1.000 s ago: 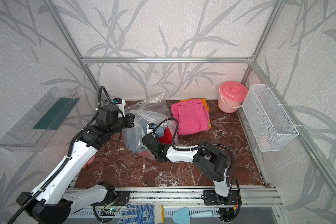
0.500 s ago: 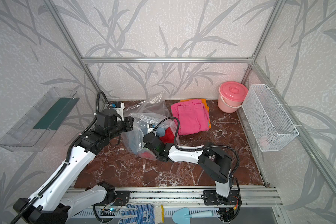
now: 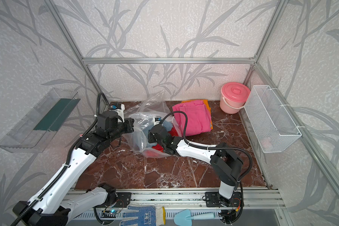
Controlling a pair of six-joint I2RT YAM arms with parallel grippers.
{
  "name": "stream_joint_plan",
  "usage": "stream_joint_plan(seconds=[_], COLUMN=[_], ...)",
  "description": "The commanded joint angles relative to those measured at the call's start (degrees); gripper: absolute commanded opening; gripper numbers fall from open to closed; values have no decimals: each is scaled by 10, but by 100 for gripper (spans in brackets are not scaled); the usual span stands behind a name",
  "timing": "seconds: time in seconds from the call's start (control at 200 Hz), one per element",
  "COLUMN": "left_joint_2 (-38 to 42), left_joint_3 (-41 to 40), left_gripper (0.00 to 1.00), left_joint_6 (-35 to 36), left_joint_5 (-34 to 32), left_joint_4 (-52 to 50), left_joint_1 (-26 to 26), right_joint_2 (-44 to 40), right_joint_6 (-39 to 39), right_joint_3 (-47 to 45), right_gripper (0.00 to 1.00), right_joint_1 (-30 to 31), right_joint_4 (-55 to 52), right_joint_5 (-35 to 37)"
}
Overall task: Take the trousers out of the vacuum bag
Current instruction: Take out the trousers from the vacuum bag.
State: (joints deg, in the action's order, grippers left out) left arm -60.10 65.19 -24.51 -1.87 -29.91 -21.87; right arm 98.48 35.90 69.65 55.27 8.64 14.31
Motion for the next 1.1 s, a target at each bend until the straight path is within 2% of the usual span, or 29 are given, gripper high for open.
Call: stream_joint_plan(seconds=[0.0,0.125,0.23,0.38,0.575,0.86,0.885,0.99,1.095], left_joint_2=[15,9,2,-5,-9,-3,-2,-4,-11], left_joint_3=[-1,-1,2,-2,-12,-22,-22,-18,-13], left_gripper=[0,0,0,0,0,0,0,0,0], left_joint_6=[14,14,11,4,-2,-3,-2,1,0], left_joint_5=[-41,-42,-43,-45,-42,-32,-31,-34,-33], left_joint_4=[9,12,18,21,22,18,18,14,13], left_joint_1=[5,5,5,5,6,6,5,6,5], right_joint_2=[-82,-73,-60,-64,-85,-118,-121,-139,-148], right_joint_6=[-7,25,33,51,12,11,-10,-12,-19], right_joint_3=[11,-2,-1,5,36,48,48,40,33], right_gripper=[2,2,2,1,1,1,1,1,1], right_joint_1=[-15,10,52,71,64,-14,-16,-14,12], right_joint_4=[88,88,84,69,33,3,3,2,-9], right_joint_5=[58,41,54,67,73,42,43,31,43])
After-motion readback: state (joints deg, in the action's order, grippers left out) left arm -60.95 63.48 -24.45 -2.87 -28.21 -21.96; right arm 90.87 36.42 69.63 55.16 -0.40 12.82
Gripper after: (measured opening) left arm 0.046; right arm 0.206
